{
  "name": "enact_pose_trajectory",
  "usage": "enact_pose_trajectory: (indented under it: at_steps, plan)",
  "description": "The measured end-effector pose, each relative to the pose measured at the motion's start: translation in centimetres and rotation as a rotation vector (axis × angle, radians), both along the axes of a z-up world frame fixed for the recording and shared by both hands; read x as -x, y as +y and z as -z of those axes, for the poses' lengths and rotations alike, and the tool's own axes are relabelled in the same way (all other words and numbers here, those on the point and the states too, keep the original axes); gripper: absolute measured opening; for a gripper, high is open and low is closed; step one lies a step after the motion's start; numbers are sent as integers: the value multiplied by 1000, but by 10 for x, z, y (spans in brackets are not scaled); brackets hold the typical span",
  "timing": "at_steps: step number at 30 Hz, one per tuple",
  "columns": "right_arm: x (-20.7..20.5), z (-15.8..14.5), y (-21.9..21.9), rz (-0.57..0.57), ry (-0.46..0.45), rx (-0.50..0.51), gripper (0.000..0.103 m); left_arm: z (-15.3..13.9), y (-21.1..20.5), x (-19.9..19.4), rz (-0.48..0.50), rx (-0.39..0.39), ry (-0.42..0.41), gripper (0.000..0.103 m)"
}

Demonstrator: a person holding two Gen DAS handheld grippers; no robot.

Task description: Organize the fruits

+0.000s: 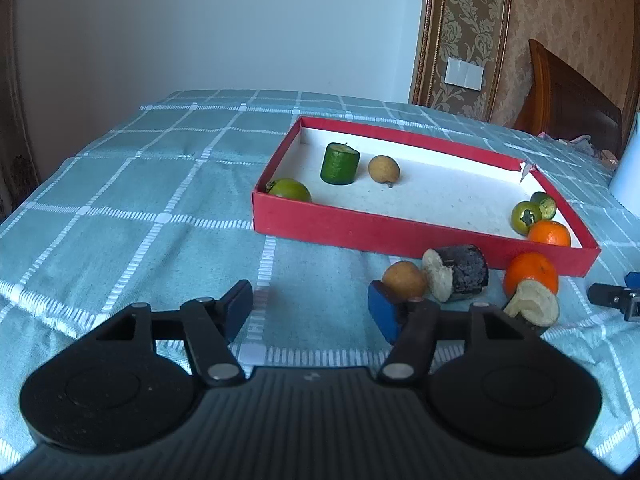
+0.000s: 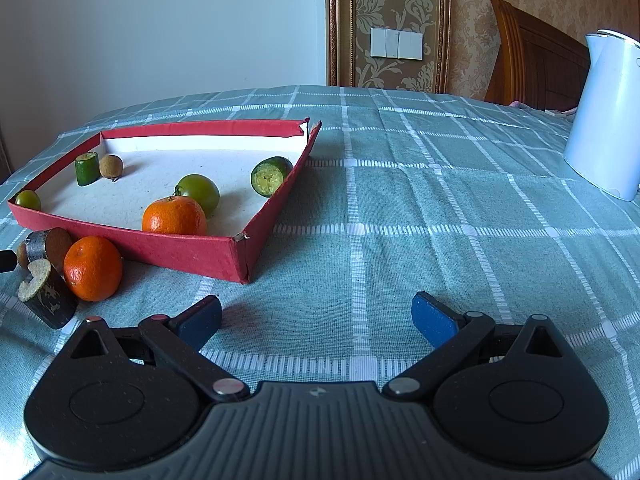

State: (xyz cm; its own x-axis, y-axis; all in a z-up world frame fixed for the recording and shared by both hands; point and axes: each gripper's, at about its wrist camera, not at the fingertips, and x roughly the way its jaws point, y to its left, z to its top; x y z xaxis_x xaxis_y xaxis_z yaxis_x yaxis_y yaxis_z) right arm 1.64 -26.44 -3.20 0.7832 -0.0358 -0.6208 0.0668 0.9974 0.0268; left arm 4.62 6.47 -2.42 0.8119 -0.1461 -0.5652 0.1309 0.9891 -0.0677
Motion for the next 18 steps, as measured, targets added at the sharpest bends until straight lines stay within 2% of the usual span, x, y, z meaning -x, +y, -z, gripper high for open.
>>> enact_pose_trajectory:
  at_steps: [7,12,15,18]
  plan:
    - [0,0,0,0,0,0,102,1,-3,0,7,-4,3,67]
    - [0,0,0,0,0,0,102,1,-5,-3,23,-2,11,77]
    - [1,0,1,-10,-1,1,102,1,-8,-4,23,-17,13,78]
    - [8,-2,-1,-28,-32,-23,102,2,-10,-4,32,-25,16,81]
